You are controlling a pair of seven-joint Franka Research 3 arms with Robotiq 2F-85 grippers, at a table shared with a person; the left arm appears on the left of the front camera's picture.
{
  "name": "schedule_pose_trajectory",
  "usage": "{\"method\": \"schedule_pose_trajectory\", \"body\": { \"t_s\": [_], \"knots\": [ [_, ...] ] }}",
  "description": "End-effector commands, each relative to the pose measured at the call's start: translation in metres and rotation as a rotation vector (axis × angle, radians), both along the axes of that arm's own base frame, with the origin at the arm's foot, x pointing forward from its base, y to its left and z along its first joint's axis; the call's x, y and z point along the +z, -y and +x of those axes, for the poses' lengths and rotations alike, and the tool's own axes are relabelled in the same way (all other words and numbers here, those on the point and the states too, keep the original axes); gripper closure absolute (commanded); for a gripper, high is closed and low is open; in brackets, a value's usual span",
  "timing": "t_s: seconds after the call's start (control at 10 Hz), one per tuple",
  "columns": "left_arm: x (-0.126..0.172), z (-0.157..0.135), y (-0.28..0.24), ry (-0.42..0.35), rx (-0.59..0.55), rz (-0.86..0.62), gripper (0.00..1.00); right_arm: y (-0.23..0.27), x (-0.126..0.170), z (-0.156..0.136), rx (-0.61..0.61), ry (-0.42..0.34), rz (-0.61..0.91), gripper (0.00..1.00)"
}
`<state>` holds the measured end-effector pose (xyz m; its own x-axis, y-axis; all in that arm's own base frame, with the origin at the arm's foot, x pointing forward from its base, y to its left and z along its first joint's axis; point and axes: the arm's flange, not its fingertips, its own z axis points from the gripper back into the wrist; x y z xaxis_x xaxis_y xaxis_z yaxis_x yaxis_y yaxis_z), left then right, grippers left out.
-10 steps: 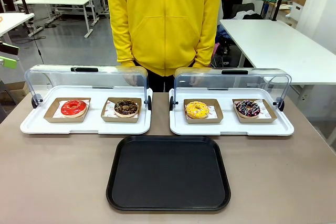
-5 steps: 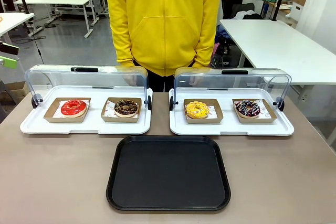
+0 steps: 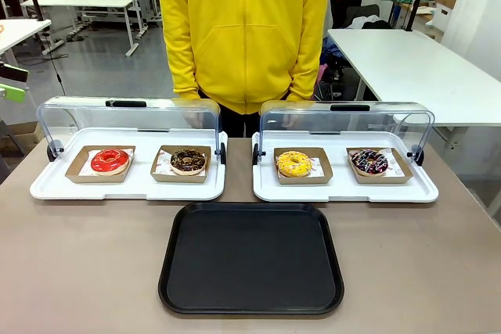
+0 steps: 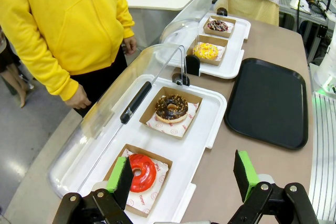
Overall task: Move the second donut from the left to the tray.
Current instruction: Pick up the Paper togo box containing the Donut indicated by the person and place it on the Handle tray.
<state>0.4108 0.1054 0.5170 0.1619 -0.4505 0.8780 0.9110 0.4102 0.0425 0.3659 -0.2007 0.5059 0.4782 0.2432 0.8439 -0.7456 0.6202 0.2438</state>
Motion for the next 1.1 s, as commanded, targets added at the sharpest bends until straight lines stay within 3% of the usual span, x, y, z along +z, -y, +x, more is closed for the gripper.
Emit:
{"method": "schedule_pose_trajectory", "body": {
  "t_s": [0.0, 1.0],
  "knots": [
    [0.0021, 0.0028, 0.0014, 0.009, -0.002, -0.018, 0.00, 0.0014, 0.0024, 0.0032, 0.007, 0.036, 0.011, 0.00],
    [0.0021, 0.0028, 0.0014, 0.009, -0.002, -0.018, 0.00, 0.0014, 0.0024, 0.0032, 0.007, 0.036, 0.011, 0.00]
  ]
}}
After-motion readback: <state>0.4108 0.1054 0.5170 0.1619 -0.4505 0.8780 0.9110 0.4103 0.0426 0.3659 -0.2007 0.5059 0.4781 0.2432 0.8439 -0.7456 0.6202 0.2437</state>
